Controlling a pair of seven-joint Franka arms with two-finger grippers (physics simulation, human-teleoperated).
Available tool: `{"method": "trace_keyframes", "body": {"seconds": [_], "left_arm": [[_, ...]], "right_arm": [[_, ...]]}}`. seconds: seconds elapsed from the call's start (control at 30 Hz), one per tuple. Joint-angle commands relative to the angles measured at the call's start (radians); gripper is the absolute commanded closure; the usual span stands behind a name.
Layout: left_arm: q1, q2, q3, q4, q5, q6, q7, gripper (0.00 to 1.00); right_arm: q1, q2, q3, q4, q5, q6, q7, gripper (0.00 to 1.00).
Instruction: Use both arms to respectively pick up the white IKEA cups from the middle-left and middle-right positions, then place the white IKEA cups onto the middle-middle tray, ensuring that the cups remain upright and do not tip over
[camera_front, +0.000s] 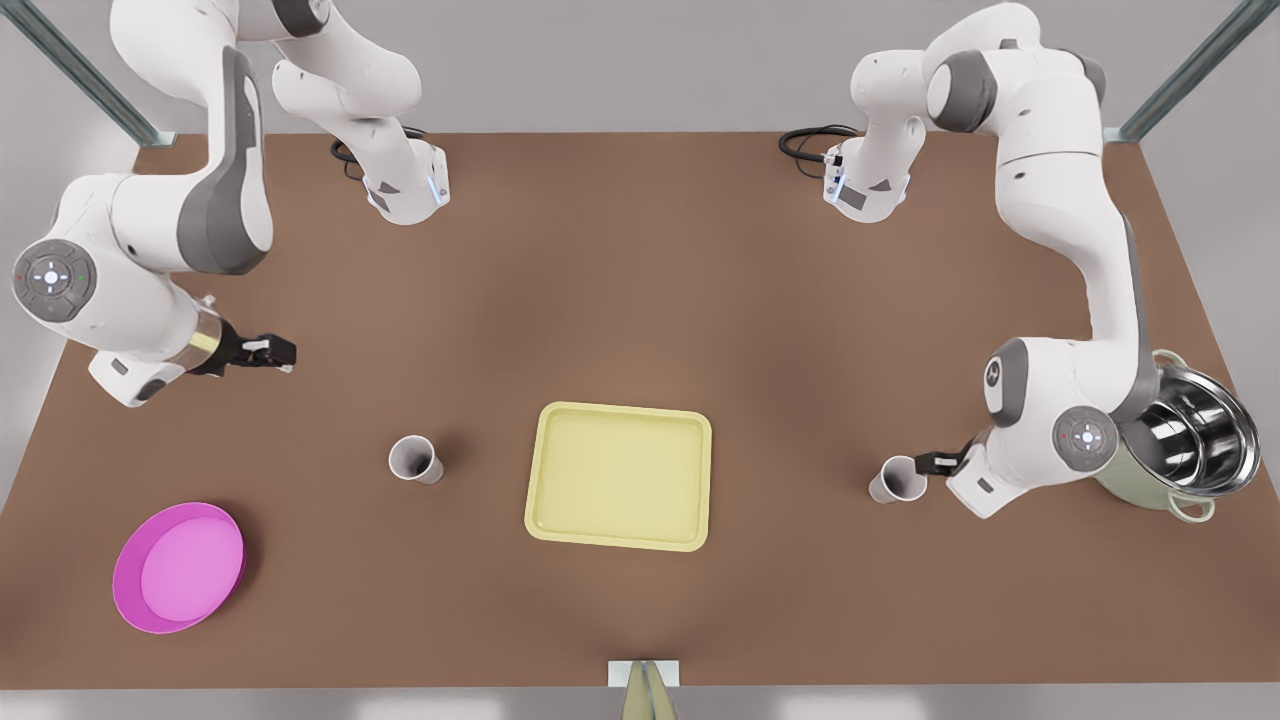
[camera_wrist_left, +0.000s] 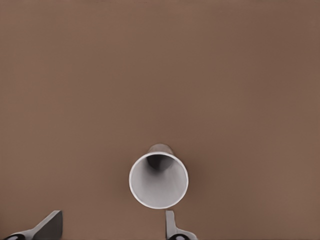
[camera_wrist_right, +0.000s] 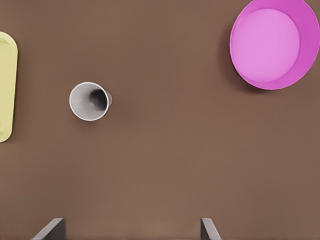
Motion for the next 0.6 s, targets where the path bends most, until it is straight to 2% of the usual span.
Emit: {"method": "trace_keyframes", "body": {"seconds": [0.0,0.13,0.23,0.37,0.47,0.57], "left_arm": [[0.000,0.004,0.000,-0.014,-0.002,0.169,-0.003,0.00],[-0.003,0.004,0.000,-0.088,-0.003,0.216,-0.002,0.00],[-0.005,0.006,0.000,-0.139,-0.002,0.220,0.001,0.00],[-0.003,0.035,0.000,-0.160,0.003,0.220,0.003,0.00],[0.000,0.055,0.000,-0.160,0.003,0.235,0.003,0.00],[0.005,0.062,0.003,-0.183,0.003,0.233,0.000,0.00]], "right_arm": [[0.000,0.030,0.000,0.001,0.011,0.049,-0.017,0.00],[0.000,0.102,0.001,-0.017,0.019,0.136,-0.002,0.00],[0.003,0.129,0.003,-0.084,0.028,0.271,0.000,0.00],[0.025,0.205,0.009,-0.086,0.053,0.382,0.003,0.00],[0.029,0.231,0.011,-0.170,0.060,0.560,0.003,0.00],[0.051,0.283,0.011,-0.158,0.096,0.633,0.003,0.00]]}}
